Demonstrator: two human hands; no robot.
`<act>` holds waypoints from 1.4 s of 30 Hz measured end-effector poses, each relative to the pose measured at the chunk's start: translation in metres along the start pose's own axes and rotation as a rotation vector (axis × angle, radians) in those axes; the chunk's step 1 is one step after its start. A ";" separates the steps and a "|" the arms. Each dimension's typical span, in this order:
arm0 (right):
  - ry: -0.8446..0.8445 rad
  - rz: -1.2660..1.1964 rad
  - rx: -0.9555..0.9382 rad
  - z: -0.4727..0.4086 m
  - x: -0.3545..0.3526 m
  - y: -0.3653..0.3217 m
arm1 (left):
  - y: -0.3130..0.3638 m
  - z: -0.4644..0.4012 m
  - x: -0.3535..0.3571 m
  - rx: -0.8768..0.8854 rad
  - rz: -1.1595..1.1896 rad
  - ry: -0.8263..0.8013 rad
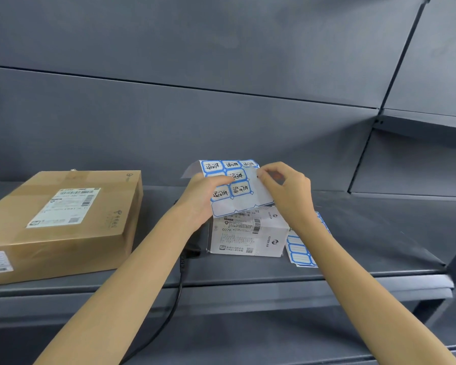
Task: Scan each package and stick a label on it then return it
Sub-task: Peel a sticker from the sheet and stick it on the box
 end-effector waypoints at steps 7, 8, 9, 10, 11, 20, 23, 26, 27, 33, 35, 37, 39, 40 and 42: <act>0.243 -0.396 0.290 0.005 -0.017 0.021 | 0.009 0.004 -0.019 0.042 0.084 0.083; 0.200 -0.273 0.270 0.007 -0.021 0.022 | 0.011 0.005 -0.022 0.051 0.096 0.091; 0.134 -0.141 0.232 0.012 -0.024 0.022 | 0.013 0.006 -0.026 0.059 0.102 0.095; 0.062 -0.033 0.194 0.017 -0.025 0.019 | 0.015 0.006 -0.030 0.070 0.110 0.093; -0.004 0.036 0.150 0.023 -0.025 0.015 | 0.017 0.007 -0.034 0.082 0.120 0.091; -0.428 0.326 -0.029 0.045 -0.003 0.004 | 0.020 0.008 -0.055 0.103 0.123 0.108; -0.491 0.362 -0.095 0.044 0.000 0.005 | 0.020 0.010 -0.056 0.103 0.126 0.109; -0.593 0.367 -0.091 0.039 0.000 0.006 | 0.020 0.012 -0.054 0.100 0.121 0.079; -0.626 0.371 -0.050 0.036 -0.001 0.007 | 0.020 0.013 -0.052 0.098 0.118 0.066; -0.228 -0.280 0.242 0.004 -0.012 -0.007 | 0.023 0.021 -0.020 0.097 0.097 -0.046; -0.195 -0.473 0.333 -0.004 -0.007 -0.011 | 0.022 0.023 -0.003 0.096 0.068 -0.082; -0.197 -0.511 0.327 -0.009 -0.004 -0.016 | 0.020 0.024 0.012 0.102 0.019 -0.109; -0.145 -0.514 0.301 -0.011 -0.004 -0.017 | 0.019 0.024 0.021 0.118 -0.041 -0.112; -0.105 -0.518 0.295 -0.012 -0.005 -0.015 | 0.019 0.023 0.023 0.124 -0.065 -0.112; -0.019 -0.532 0.287 -0.012 -0.014 -0.007 | 0.018 0.021 0.020 0.141 -0.133 -0.115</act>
Point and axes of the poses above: each hand's wrist, its own z-axis away from the middle knuckle, its own x-axis out of the palm, y = z × x, the point moved 5 cm from there along -z, towards the middle knuckle, and after that the axes turned 14 degrees about -x, right-handed, at the moved point
